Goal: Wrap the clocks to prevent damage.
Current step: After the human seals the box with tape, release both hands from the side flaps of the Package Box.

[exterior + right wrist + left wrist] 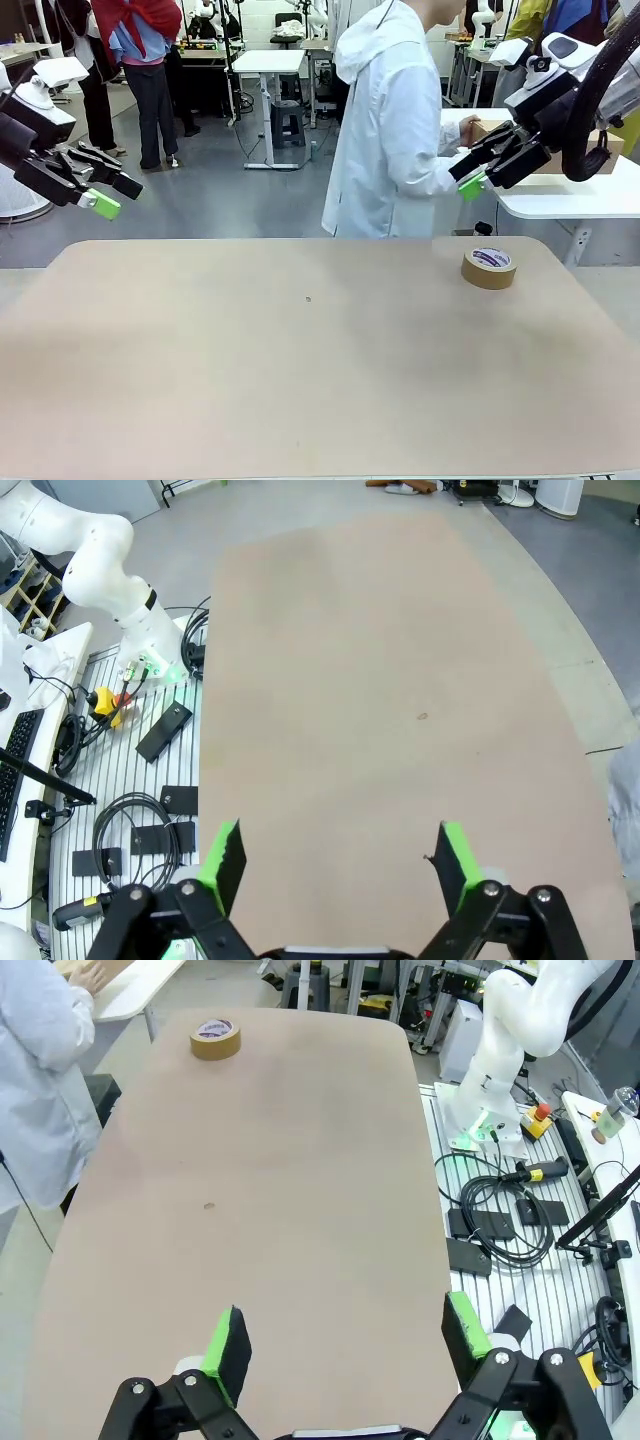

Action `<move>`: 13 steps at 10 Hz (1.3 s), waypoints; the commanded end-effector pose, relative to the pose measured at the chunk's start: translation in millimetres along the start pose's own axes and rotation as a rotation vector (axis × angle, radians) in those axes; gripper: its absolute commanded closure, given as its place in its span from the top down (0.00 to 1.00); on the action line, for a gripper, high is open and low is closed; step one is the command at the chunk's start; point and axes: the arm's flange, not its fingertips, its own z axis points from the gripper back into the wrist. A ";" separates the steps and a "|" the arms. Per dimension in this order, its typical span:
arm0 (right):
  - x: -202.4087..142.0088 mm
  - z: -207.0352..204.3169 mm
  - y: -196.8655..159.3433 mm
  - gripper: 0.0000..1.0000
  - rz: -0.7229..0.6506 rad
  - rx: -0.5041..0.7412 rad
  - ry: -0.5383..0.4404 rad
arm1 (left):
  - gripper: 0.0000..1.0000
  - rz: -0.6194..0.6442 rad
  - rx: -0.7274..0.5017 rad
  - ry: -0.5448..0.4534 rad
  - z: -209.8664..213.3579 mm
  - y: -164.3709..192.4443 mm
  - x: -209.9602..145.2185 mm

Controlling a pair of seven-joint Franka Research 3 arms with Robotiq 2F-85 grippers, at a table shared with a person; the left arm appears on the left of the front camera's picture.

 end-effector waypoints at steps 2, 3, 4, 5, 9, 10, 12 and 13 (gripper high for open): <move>0.1 0.0 0.0 1.00 0.001 0.000 -0.001 | 1.00 0.000 0.000 0.000 0.0 0.0 0.1; 0.0 0.0 0.0 1.00 0.000 0.000 0.000 | 1.00 0.000 0.000 0.000 0.0 0.0 0.0; -13.6 13.9 -8.6 1.00 -0.005 -0.013 -0.099 | 1.00 0.005 0.044 -0.165 14.5 8.8 -9.6; -27.7 33.5 -17.6 1.00 -0.041 -0.058 -0.218 | 1.00 0.001 0.087 -0.329 31.1 17.2 -20.1; -88.0 83.2 -39.2 1.00 -0.130 -0.160 -0.488 | 1.00 0.027 0.143 -0.506 58.3 35.4 -65.7; -97.7 87.6 -40.7 1.00 -0.140 -0.180 -0.501 | 1.00 0.032 0.190 -0.520 59.6 39.2 -78.3; -117.3 92.8 -45.2 1.00 -0.163 -0.190 -0.529 | 1.00 0.053 0.237 -0.548 62.1 50.5 -98.4; -123.0 93.8 -46.7 1.00 -0.179 -0.189 -0.529 | 1.00 0.062 0.229 -0.551 62.4 50.3 -102.2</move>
